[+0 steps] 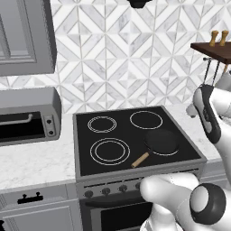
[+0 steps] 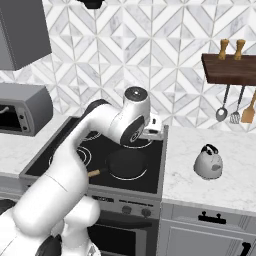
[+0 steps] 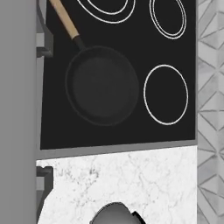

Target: Pick the kettle from the counter and place it on a stove burner. Then turn the burner on.

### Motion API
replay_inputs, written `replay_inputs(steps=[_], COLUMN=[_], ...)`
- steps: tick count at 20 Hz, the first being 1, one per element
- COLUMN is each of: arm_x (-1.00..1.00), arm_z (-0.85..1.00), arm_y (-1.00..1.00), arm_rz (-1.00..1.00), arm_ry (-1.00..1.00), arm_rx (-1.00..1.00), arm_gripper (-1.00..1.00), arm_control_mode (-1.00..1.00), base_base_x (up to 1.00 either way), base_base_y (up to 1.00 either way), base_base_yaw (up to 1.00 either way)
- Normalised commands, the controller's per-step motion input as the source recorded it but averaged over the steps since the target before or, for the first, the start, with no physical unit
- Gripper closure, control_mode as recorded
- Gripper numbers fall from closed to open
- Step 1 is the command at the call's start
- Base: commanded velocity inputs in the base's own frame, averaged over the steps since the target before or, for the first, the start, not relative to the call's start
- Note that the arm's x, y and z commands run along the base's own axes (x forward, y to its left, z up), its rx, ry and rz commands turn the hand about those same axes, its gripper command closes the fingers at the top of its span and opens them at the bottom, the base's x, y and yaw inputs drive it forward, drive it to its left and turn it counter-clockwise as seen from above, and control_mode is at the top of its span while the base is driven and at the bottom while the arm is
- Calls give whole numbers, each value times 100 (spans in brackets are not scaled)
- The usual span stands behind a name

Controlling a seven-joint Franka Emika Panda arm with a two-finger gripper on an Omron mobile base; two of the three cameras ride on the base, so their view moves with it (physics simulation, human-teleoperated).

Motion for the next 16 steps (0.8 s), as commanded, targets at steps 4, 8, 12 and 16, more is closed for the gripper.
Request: replay_inputs(steps=[4, 8, 12, 16], arm_x=[0, 0, 0, 11], arm_z=[-34, -37, -29, -10], arm_y=[-83, -87, -88, -76], arm_rz=[-3, -6, -4, -1], arm_ry=[0, 0, 0, 0], arm_rx=[-2, -3, -2, -1], arm_gripper=[-100, -100, -100, -100], arm_control_mode=[-100, -100, -100, -100], base_base_x=[0, 0, 0, 0], base_base_y=[0, 0, 0, 0], base_base_yaw=[0, 0, 0, 0])
